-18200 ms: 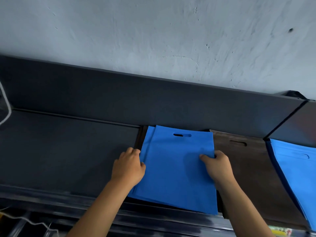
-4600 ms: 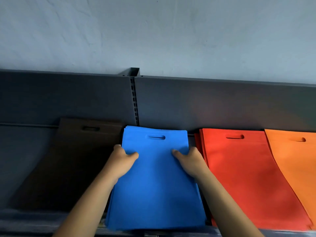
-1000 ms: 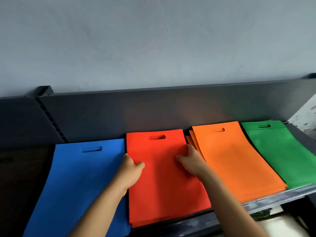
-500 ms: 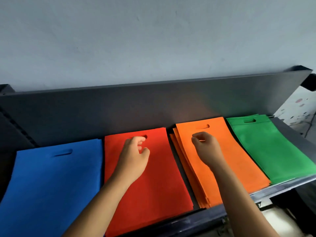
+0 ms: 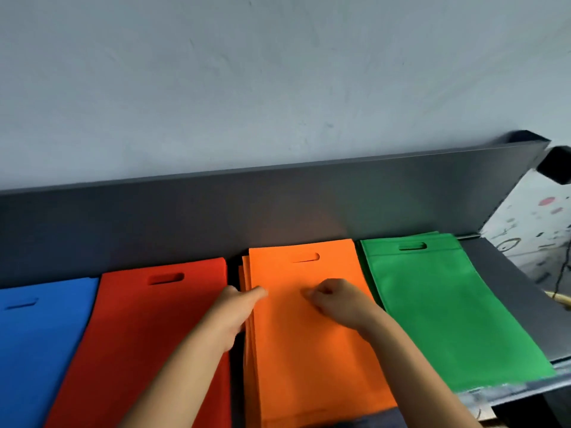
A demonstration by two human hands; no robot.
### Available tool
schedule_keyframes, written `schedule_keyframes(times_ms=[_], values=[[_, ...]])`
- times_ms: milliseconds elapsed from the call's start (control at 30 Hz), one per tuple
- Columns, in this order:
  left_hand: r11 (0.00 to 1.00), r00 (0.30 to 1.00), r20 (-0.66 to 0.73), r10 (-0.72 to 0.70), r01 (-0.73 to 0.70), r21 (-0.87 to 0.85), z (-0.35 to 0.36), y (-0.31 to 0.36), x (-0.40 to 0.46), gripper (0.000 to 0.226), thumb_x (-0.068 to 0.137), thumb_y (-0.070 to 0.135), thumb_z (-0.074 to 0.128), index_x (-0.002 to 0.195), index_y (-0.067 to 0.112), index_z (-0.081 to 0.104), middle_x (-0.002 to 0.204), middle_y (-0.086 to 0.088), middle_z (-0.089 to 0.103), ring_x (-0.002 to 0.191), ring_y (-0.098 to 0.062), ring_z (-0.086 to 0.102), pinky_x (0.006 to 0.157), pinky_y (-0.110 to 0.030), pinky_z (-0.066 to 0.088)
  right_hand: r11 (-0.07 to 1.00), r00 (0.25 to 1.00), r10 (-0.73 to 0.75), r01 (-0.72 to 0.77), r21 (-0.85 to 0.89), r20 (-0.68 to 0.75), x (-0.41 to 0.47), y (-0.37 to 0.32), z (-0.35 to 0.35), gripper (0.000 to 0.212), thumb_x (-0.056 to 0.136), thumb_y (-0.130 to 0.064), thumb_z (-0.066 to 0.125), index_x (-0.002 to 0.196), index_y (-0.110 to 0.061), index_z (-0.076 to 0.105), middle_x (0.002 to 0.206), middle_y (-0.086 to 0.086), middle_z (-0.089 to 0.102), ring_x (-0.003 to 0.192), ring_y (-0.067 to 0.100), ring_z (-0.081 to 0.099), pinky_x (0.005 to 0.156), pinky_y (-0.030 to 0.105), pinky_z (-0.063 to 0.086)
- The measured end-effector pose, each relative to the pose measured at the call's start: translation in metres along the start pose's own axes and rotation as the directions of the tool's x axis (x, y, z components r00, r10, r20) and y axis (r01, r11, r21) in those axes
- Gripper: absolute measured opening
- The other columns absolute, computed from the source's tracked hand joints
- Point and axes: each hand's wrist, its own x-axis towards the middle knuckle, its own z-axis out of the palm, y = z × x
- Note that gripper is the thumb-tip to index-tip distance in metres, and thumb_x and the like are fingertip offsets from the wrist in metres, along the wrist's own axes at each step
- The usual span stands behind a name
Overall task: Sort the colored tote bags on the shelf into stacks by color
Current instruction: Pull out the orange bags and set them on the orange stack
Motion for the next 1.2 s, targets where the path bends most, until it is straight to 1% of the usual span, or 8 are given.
schedule_keyframes(times_ms=[167,333,400,533,700,833,1000,1200], values=[[0.985,0.986,-0.052,0.162,-0.158,0.069,0.023,-0.003,-0.007,0.027,0.091,0.013,0.077,0.113,0.026,0.068,0.105,0.0,0.079,0.092,-0.018,0.076,0.082,-0.037,0.06,0.991,0.99,-0.128,0.13,0.039,-0.051,0.004,0.008,-0.004,0.031,0.095,-0.046,0.073,0.108,-0.018,0.072,0.093,-0.001,0.072,0.083,0.019,0.067,0.075,0.035,0.052],[0.911,0.905,0.142,0.401,-0.378,-0.167,-0.017,0.029,-0.038,0.056,0.088,0.005,0.078,0.136,0.027,0.06,0.126,-0.002,0.074,0.116,-0.022,0.071,0.1,-0.045,0.053,0.961,0.778,-0.17,0.266,0.073,-0.604,0.012,0.029,-0.028,0.083,0.082,-0.05,0.086,0.146,-0.01,0.051,0.122,-0.005,0.052,0.115,0.021,0.058,0.103,0.038,0.048],[0.864,0.854,0.17,0.491,-0.452,-0.224,-0.034,0.043,-0.052,0.064,0.082,0.01,0.078,0.141,0.024,0.057,0.132,-0.005,0.071,0.12,-0.023,0.068,0.099,-0.041,0.052,0.881,0.872,-0.079,0.288,0.376,-0.484,0.009,0.023,-0.05,0.098,0.08,-0.054,0.088,0.157,-0.017,0.04,0.133,-0.008,0.056,0.127,0.015,0.057,0.108,0.035,0.047],[0.722,0.728,0.06,0.682,-0.659,-0.212,-0.038,0.06,-0.068,0.055,0.087,0.006,0.074,0.134,0.031,0.059,0.13,-0.001,0.071,0.12,-0.017,0.067,0.095,-0.028,0.055,0.538,0.945,-0.324,0.215,0.815,-0.035,-0.009,0.005,-0.067,0.06,0.09,-0.026,0.079,0.144,-0.014,0.056,0.135,0.007,0.073,0.124,0.025,0.071,0.096,0.036,0.061],[0.503,0.494,-0.166,0.854,-0.864,0.013,-0.019,0.054,-0.071,0.053,0.087,0.011,0.072,0.131,0.038,0.058,0.131,0.004,0.068,0.123,-0.014,0.063,0.105,-0.027,0.049,0.355,0.865,-0.353,0.477,0.804,-0.357,-0.035,-0.009,-0.081,0.03,0.084,-0.018,0.084,0.113,-0.015,0.077,0.114,0.007,0.081,0.106,0.022,0.077,0.088,0.032,0.061],[0.498,0.474,-0.172,0.864,-0.855,0.144,-0.011,0.039,-0.064,0.027,0.086,0.028,0.072,0.113,0.033,0.074,0.118,0.016,0.074,0.116,-0.003,0.067,0.1,-0.019,0.049,0.518,0.816,-0.398,0.577,0.631,-0.419,-0.036,-0.007,-0.071,0.026,0.084,-0.013,0.08,0.103,-0.032,0.084,0.107,-0.005,0.082,0.102,0.01,0.074,0.091,0.031,0.056],[0.504,0.466,-0.22,0.857,-0.847,0.169,-0.011,0.03,-0.064,0.059,0.087,0.018,0.076,0.139,0.0,0.055,0.14,-0.003,0.064,0.131,-0.012,0.059,0.109,-0.023,0.045,0.6,0.833,-0.388,0.553,0.579,-0.394,-0.047,-0.011,-0.059,0.022,0.084,-0.023,0.087,0.098,-0.04,0.084,0.103,-0.015,0.082,0.098,0.001,0.075,0.086,0.022,0.058],[0.669,0.606,-0.335,0.721,-0.736,0.107,-0.012,0.027,-0.07,0.036,0.082,0.02,0.068,0.116,0.025,0.06,0.104,0.016,0.072,0.096,0.006,0.066,0.084,-0.014,0.049,0.69,0.875,-0.253,0.463,0.556,-0.413,-0.057,-0.026,-0.061,0.033,0.077,-0.04,0.085,0.101,-0.02,0.078,0.097,-0.012,0.083,0.09,0.004,0.078,0.075,0.02,0.06]])
